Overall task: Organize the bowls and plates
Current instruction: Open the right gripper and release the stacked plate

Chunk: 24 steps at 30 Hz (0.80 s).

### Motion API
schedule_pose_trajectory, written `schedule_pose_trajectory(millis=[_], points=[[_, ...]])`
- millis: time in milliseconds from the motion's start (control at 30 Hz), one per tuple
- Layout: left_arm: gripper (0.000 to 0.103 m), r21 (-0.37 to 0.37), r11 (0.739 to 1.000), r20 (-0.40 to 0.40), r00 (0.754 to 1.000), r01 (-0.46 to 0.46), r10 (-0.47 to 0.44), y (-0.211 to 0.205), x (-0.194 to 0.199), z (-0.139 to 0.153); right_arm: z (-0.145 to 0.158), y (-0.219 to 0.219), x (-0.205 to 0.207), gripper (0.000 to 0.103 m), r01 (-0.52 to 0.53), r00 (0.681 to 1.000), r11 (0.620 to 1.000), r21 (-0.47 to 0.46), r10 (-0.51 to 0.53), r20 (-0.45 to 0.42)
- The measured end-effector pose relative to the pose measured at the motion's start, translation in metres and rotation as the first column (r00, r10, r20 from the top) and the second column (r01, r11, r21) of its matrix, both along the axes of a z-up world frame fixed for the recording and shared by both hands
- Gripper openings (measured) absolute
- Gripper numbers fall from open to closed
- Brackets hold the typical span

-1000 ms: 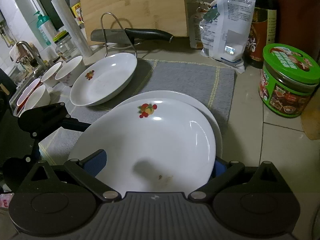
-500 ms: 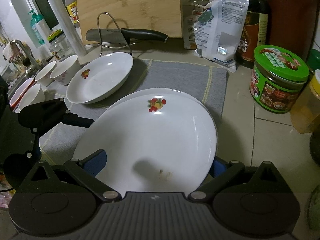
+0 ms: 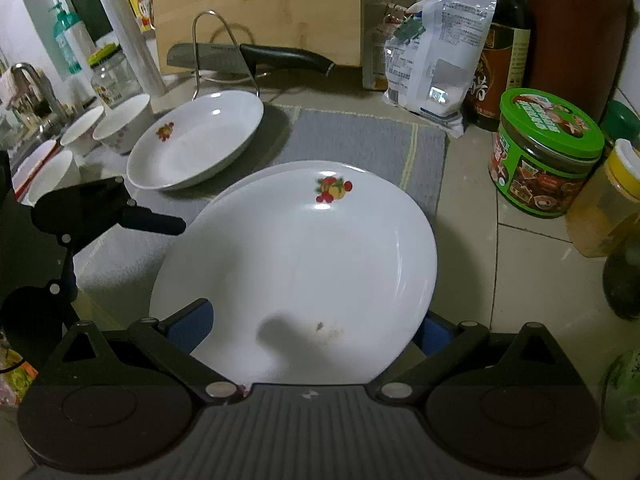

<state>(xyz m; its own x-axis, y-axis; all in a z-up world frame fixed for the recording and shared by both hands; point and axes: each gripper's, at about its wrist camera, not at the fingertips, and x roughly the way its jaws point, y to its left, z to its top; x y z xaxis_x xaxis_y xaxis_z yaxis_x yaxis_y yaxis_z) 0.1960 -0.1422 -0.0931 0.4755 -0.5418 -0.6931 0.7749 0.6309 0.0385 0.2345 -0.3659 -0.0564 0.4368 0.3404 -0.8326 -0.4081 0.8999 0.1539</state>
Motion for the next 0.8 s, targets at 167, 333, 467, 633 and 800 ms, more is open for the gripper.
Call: schedule_pose_trajectory(millis=[167, 333, 467, 633, 800], points=[[0.102, -0.007, 1.0, 0.003, 1.0, -0.012, 0.012, 0.001, -0.002, 0.0, -0.001, 0.006, -0.003, 0.103, -0.022, 1.0, 0.998, -0.056, 0.021, -0.006], [0.102, -0.021, 1.0, 0.008, 1.0, -0.023, 0.024, 0.002, -0.004, 0.001, -0.001, 0.008, -0.004, 0.103, -0.038, 0.999, 0.995, -0.091, 0.036, -0.018], [0.102, -0.02, 0.999, 0.018, 0.999, -0.034, 0.035, 0.002, -0.006, 0.0, -0.003, 0.011, -0.007, 0.103, -0.044, 0.999, 0.992, -0.12, 0.041, -0.026], [0.102, -0.059, 0.996, 0.022, 0.997, -0.066, 0.068, 0.006, -0.008, 0.006, 0.006, 0.013, -0.014, 0.103, -0.065, 0.998, 0.991, -0.116, 0.067, 0.008], [0.102, -0.102, 0.987, 0.048, 0.991, -0.121, 0.126, 0.014, -0.012, 0.016, 0.015, 0.017, -0.019, 0.103, -0.065, 0.995, 0.992, -0.106, 0.073, 0.072]])
